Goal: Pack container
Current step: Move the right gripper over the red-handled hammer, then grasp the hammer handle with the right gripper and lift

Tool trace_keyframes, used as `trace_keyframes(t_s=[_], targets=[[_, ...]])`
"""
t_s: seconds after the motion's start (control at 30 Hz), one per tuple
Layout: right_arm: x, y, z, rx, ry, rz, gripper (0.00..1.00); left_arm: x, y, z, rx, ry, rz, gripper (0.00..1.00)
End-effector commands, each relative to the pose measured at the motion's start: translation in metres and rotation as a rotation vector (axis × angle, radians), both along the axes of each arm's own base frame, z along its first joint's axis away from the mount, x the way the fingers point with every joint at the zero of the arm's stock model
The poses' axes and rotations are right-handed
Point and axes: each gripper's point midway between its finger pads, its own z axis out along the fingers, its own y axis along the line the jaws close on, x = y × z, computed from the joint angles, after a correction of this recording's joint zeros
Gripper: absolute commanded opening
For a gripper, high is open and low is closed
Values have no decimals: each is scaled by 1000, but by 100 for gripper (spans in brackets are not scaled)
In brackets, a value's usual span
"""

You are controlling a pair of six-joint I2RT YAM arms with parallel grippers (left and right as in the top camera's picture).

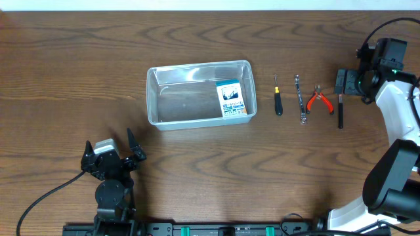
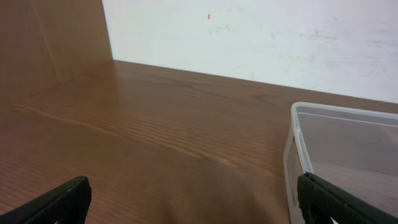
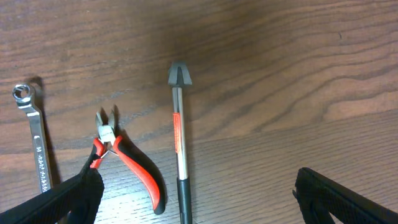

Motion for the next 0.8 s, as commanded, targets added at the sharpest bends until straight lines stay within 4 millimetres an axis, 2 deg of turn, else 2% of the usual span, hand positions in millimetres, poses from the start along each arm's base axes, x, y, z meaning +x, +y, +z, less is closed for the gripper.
trace_keyframes(t_s=[0.0,0.17,0.57,0.77], targets=[[-2,1,-4,18,0,-14,99,-2,3,-16,9,49,16,98],[-3,1,-26,43,35,-43,99,-2,3,-16,9,50,16,98],[-8,8,-97,130,171,-89,82,-2,3,-16,9,49,16,98],[-7,7,-108,132,181,-89,76,-2,3,-16,9,49,16,98]])
